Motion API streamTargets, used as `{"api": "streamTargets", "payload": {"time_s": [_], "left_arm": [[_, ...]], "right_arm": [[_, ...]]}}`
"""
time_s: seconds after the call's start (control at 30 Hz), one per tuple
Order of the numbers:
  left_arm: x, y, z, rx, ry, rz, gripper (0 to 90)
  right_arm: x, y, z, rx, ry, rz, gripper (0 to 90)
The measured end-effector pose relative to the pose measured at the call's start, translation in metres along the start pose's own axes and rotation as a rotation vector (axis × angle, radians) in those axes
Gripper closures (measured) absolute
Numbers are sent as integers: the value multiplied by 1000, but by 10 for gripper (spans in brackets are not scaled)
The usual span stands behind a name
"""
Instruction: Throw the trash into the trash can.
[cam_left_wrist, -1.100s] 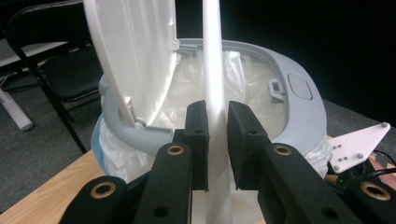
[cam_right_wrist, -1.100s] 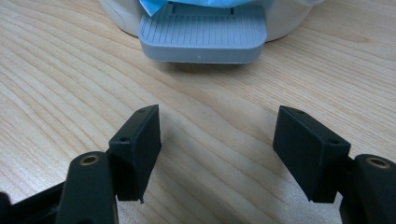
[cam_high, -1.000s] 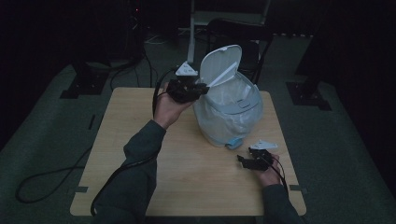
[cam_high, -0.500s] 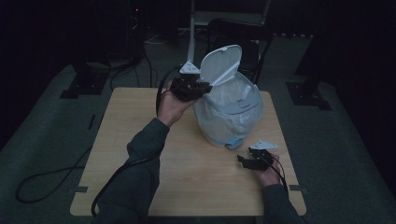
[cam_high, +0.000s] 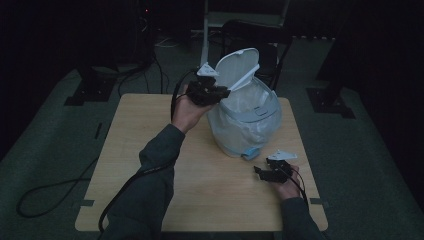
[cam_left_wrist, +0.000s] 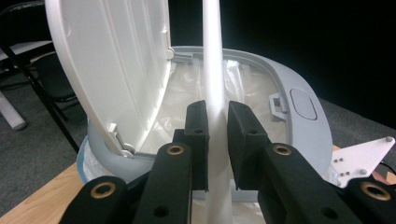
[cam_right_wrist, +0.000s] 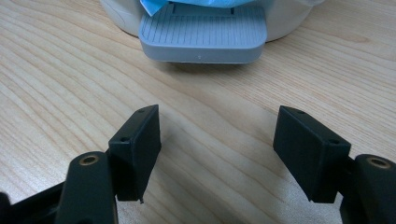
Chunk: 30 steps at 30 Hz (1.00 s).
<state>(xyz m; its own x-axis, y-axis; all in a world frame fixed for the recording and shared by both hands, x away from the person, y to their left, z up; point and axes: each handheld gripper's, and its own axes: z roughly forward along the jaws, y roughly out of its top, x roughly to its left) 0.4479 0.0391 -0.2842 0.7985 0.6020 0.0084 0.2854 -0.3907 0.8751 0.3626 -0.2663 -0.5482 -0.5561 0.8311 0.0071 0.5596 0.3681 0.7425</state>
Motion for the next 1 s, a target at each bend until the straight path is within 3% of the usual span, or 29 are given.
{"api": "streamTargets", "payload": {"time_s": [0.67, 0.83, 1.0], "left_arm": [[3, 0, 8, 16, -5, -16, 791], [4, 0, 5, 8, -6, -7, 694], [5, 1, 1, -7, -3, -9, 657]], "right_arm": [[0, 0, 0, 0, 0, -1, 308], [0, 0, 0, 0, 0, -1, 308], [0, 0, 0, 0, 0, -2, 308]]}}
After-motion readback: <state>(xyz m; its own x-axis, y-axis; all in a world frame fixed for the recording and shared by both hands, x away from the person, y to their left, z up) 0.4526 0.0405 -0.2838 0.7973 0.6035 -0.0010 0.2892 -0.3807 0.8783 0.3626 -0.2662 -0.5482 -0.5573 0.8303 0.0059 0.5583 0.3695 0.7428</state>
